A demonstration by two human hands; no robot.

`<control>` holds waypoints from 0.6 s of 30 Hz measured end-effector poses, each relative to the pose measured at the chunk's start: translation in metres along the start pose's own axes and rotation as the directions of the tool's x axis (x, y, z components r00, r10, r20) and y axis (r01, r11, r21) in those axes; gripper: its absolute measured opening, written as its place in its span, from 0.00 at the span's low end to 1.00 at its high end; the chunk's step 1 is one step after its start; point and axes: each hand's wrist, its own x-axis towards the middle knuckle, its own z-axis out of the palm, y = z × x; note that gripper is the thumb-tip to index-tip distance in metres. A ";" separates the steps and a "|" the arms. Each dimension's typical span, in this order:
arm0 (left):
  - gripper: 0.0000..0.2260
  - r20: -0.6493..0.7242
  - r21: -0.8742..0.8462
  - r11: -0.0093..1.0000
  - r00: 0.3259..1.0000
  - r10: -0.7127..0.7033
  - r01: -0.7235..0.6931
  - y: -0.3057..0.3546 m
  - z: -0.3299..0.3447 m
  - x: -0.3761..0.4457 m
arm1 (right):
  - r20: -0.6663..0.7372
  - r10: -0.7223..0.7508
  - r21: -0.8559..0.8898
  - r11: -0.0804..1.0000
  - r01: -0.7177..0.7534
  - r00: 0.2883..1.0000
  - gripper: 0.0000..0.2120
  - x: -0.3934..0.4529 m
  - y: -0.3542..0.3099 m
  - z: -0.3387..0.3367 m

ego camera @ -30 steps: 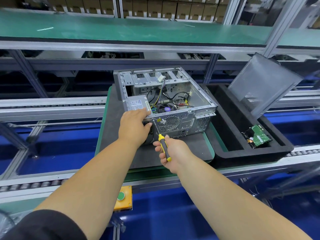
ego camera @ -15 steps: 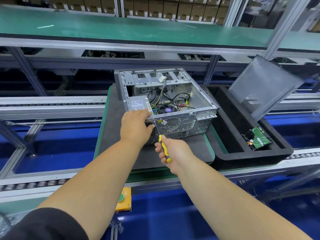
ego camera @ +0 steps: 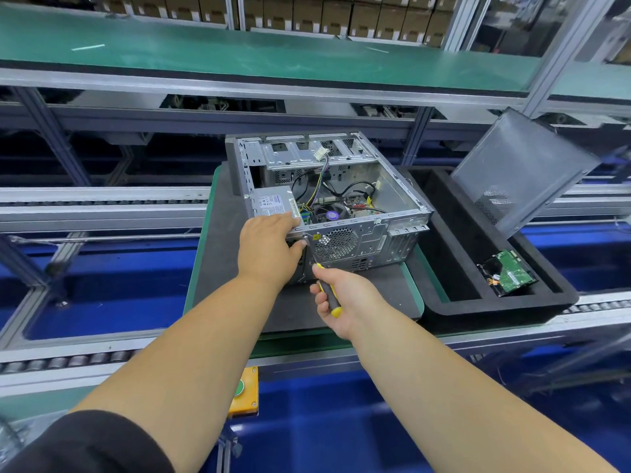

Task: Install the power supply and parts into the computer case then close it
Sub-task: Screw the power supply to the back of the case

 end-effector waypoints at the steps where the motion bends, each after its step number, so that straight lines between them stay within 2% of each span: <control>1: 0.16 -0.003 -0.001 1.000 1.000 0.000 0.000 0.000 0.000 0.000 | -0.001 -0.001 -0.032 0.999 0.001 1.000 0.09 -0.001 0.000 0.000; 5: 0.15 -0.008 0.004 1.000 1.000 -0.005 0.005 -0.001 0.001 0.000 | -0.031 0.073 -0.167 0.983 -0.077 0.997 0.19 -0.001 -0.004 0.004; 8: 0.15 -0.027 -0.001 1.000 1.000 0.007 -0.007 -0.001 0.002 -0.001 | -0.006 0.127 -0.104 0.986 -0.127 0.992 0.24 0.003 -0.007 0.001; 10: 0.15 -0.036 0.000 1.000 0.999 0.014 -0.014 -0.001 0.002 -0.001 | 0.044 0.143 -0.013 0.990 -0.143 0.989 0.22 0.002 -0.008 -0.001; 12: 0.15 -0.041 0.000 1.000 0.999 0.018 -0.018 -0.002 0.003 -0.001 | 0.047 0.107 0.024 0.994 -0.108 0.993 0.15 0.000 -0.005 -0.001; 15: 0.15 -0.040 0.013 1.000 0.999 0.019 -0.018 -0.002 0.004 -0.001 | -0.021 0.026 -0.028 0.999 -0.027 0.999 0.08 0.000 0.000 -0.001; 18: 0.15 -0.054 0.022 0.999 0.998 0.025 -0.024 -0.002 0.005 -0.002 | -0.044 0.029 -0.116 0.993 -0.034 0.999 0.14 0.002 -0.001 -0.001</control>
